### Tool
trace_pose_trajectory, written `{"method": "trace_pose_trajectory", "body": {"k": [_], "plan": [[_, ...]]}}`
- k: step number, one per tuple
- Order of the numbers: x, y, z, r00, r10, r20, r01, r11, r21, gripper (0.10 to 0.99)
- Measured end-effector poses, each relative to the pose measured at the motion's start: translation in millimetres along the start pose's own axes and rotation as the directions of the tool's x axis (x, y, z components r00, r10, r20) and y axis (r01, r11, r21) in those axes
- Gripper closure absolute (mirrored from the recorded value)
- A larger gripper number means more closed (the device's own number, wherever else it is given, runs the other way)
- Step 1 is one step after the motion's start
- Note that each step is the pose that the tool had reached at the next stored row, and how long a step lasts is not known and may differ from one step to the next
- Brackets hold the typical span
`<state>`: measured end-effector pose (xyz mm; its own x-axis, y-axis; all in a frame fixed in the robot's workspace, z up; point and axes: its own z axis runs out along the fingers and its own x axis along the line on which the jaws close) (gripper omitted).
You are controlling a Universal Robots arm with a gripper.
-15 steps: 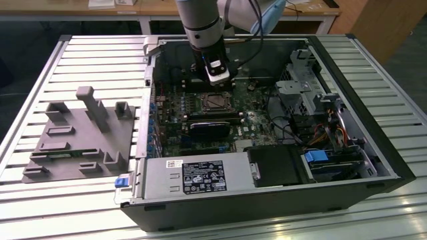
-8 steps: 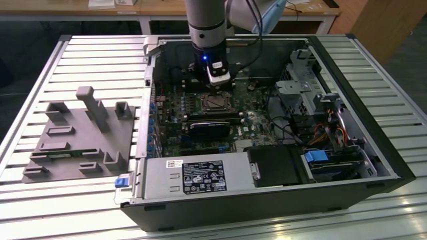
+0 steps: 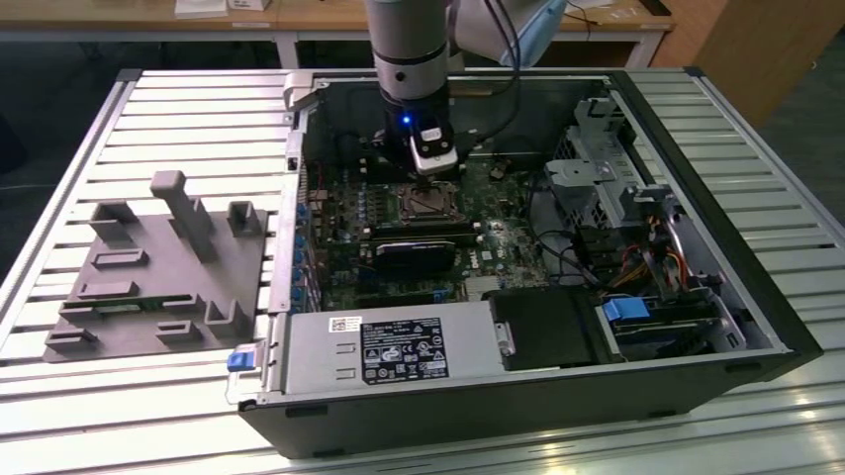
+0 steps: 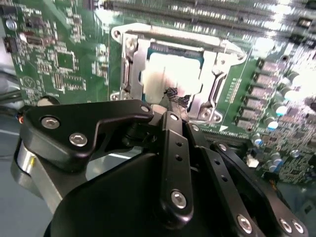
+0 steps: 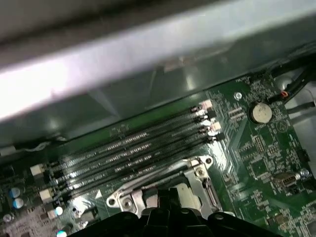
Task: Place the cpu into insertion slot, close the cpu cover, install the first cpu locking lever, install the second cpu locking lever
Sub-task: 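Install the first cpu locking lever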
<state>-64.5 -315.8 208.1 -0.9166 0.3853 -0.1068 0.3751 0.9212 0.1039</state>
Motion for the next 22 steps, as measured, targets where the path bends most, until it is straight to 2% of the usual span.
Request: {"method": "trace_pose_trajectory", "body": {"k": [8,13,14,19,22], "plan": [[-5.4,-12.9,-0.7,1.0000,-0.001,0.0015,0.001,1.0000,0.004,0.984],[-5.5,-13.2,-0.7,0.9999,-0.014,0.0091,0.014,0.9996,0.025,0.984],[-5.5,-13.2,-0.7,0.9998,-0.020,0.0090,0.020,0.9995,0.026,0.984],[-6.0,-13.0,-1.8,0.9986,-0.052,0.0058,0.052,0.9984,0.023,0.984],[-6.8,-12.3,-6.4,0.9983,-0.059,0.0052,0.059,0.9980,0.022,0.984]]}}
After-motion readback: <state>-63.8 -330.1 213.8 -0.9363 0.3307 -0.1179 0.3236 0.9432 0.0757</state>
